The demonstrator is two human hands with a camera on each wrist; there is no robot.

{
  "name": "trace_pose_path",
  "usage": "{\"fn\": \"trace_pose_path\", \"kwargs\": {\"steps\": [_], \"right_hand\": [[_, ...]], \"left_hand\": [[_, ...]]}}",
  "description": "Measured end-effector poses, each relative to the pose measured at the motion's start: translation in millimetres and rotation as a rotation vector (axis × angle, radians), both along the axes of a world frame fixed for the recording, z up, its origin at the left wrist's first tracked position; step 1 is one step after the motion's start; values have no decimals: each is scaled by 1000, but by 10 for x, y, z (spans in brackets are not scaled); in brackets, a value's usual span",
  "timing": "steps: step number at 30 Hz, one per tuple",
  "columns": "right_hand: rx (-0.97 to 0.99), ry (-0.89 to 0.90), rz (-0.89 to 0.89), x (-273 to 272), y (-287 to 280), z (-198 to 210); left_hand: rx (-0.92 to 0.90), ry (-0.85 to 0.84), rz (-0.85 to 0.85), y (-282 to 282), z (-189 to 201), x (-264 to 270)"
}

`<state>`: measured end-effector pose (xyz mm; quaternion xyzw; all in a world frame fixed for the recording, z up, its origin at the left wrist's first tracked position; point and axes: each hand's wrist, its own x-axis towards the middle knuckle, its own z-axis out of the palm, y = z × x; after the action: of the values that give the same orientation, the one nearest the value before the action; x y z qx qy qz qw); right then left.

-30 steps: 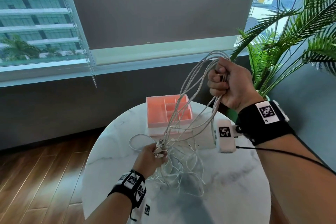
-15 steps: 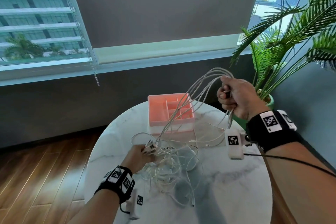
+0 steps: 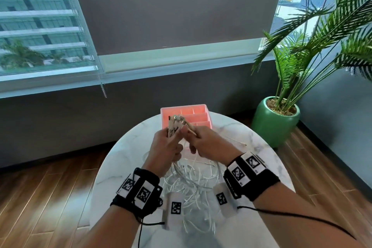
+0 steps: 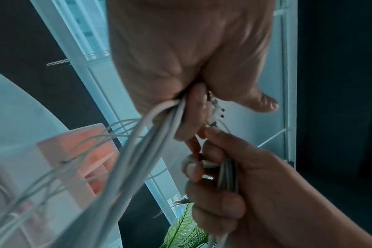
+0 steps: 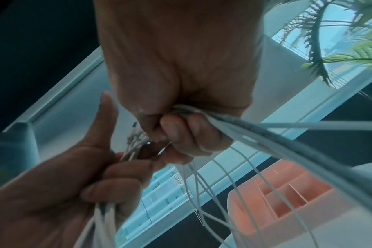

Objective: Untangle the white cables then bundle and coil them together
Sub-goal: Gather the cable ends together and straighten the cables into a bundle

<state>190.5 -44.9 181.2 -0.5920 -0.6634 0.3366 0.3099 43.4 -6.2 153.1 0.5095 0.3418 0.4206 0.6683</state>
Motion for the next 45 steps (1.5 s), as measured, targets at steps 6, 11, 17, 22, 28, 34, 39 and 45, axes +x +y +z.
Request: {"fn": "trace_pose_path", "kwargs": {"steps": [6, 11, 17, 22, 28, 34, 39, 45], "right_hand": [[-12, -156, 90, -113, -2, -191], [-86, -38, 122, 21, -32, -455], [-133, 84, 43, 454, -167, -1091], [-46, 334, -137, 558, -224, -1279], [19, 2, -175, 666, -104, -1052], [-85, -245, -46, 656, -121, -970], [30, 112, -177, 751, -36, -442], [200, 554, -239, 575, 18, 423]], "left_hand": [[-125, 36, 58, -20, -51, -16], [-166, -19, 128, 36, -15, -65], [-98, -145, 232, 218, 274, -341], [19, -180, 184, 254, 498, -482], [130, -230, 200, 279, 751, -554], [166, -416, 294, 368, 880, -697], [183, -285, 401, 450, 683, -734], [222, -16, 400, 337, 272, -493]]}}
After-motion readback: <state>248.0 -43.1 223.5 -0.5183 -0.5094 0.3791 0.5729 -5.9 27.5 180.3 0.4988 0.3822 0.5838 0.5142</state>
